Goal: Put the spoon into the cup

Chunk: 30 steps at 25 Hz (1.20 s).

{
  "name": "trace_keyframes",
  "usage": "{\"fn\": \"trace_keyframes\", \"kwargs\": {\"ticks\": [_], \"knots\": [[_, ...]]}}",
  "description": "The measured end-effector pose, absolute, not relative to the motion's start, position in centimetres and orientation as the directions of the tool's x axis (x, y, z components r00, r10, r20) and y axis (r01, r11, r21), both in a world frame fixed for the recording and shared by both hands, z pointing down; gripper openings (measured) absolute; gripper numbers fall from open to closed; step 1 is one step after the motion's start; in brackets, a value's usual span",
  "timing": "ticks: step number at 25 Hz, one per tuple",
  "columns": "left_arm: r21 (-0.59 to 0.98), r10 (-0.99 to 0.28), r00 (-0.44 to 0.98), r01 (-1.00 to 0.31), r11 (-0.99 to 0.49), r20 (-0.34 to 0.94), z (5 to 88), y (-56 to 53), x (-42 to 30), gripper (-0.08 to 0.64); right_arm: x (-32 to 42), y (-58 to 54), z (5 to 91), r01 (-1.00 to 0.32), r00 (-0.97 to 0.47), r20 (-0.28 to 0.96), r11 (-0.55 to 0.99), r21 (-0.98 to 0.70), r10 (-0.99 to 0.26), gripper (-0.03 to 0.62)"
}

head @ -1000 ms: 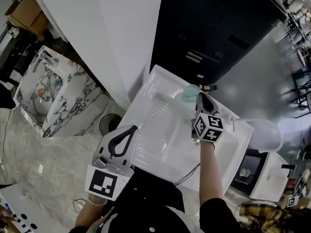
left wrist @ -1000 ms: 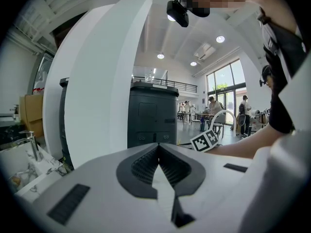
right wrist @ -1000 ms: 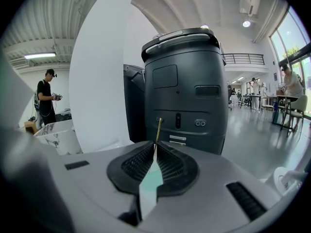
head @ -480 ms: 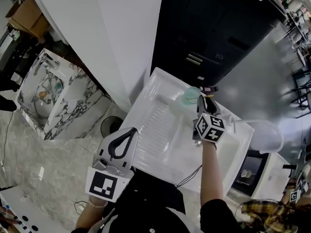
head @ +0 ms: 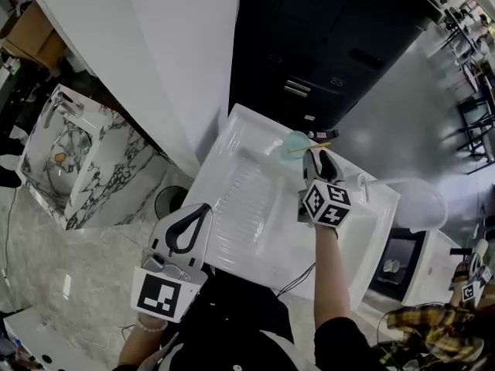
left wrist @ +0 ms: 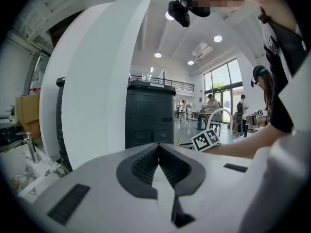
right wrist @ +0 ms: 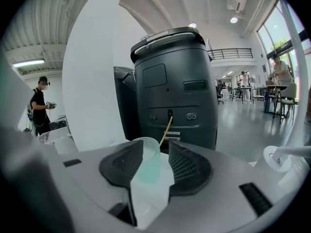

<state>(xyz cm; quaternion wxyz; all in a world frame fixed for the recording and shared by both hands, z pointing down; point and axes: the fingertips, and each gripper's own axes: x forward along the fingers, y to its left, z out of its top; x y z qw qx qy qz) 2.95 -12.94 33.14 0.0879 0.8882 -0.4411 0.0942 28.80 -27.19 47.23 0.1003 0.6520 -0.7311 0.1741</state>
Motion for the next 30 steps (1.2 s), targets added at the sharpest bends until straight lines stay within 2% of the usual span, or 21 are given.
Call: {"fn": "trace_keyframes", "kwargs": {"ticks": [14, 18, 22, 30], "knots": [[0.068, -0.702, 0.672, -0.732, -0.678, 0.235, 33.1, -12.3, 4.2, 0.002, 26.7, -20.2, 45.0, -0.992, -0.122, 0.33, 0.101, -0.08, -0.936, 0.14], [0.059, -0.678, 0.698, -0.706, -0.706, 0.23, 33.0, -12.2, 4.8, 0.002, 26.2, -18.2, 43.7, -0.994, -0.105, 0.311, 0.092, -0.055, -0.945, 0.098], [0.042, -0.651, 0.725, -0.675, -0.737, 0.226, 32.7, -12.1, 5.6, 0.002, 25.9, -16.3, 42.1, -0.995, -0.096, 0.291, 0.082, -0.058, -0.952, 0.003], [0.017, -0.607, 0.769, -0.623, -0.782, 0.201, 31.8, -11.6, 7.0, 0.002, 24.7, -12.8, 39.3, -0.995, -0.1, 0.272, 0.103, -0.003, -0.957, 0.002]]}}
